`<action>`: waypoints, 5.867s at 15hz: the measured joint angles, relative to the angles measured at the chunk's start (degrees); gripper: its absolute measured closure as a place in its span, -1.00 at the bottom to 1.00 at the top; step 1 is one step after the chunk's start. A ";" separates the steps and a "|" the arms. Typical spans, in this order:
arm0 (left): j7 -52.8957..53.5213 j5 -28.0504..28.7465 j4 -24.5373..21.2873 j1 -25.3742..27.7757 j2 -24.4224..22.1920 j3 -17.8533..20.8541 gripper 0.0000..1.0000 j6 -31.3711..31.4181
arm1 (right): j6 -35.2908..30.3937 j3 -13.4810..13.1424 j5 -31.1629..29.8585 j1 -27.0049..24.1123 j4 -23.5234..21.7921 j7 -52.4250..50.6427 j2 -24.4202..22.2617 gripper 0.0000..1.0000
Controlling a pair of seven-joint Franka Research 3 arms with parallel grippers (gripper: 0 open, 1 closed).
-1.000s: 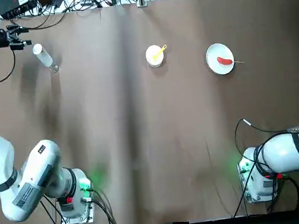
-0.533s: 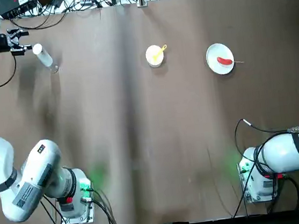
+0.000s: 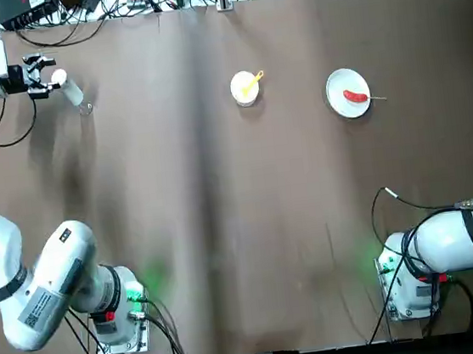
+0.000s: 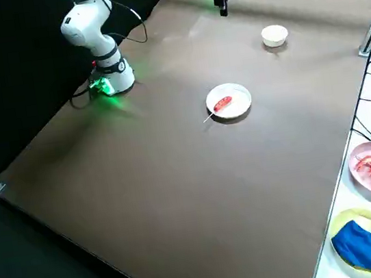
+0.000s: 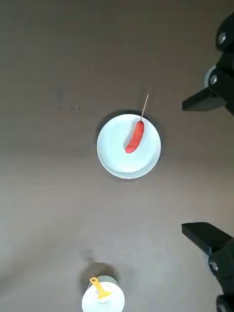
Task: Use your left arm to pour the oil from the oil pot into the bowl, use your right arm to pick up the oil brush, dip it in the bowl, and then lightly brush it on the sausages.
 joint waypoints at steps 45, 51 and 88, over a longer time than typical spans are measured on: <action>6.58 -1.88 -1.33 1.77 8.04 1.27 -1.00 5.29 | -1.00 0.65 0.07 3.53 -0.02 -0.01 0.00 -1.00; 6.58 -4.05 -1.41 0.93 8.04 1.13 -1.00 6.47 | -1.00 0.74 0.07 5.52 0.00 0.00 -0.13 -1.00; -23.17 9.98 -1.03 -23.84 2.18 0.23 -0.06 17.11 | -0.84 0.38 0.07 5.49 0.00 0.01 -0.13 -1.00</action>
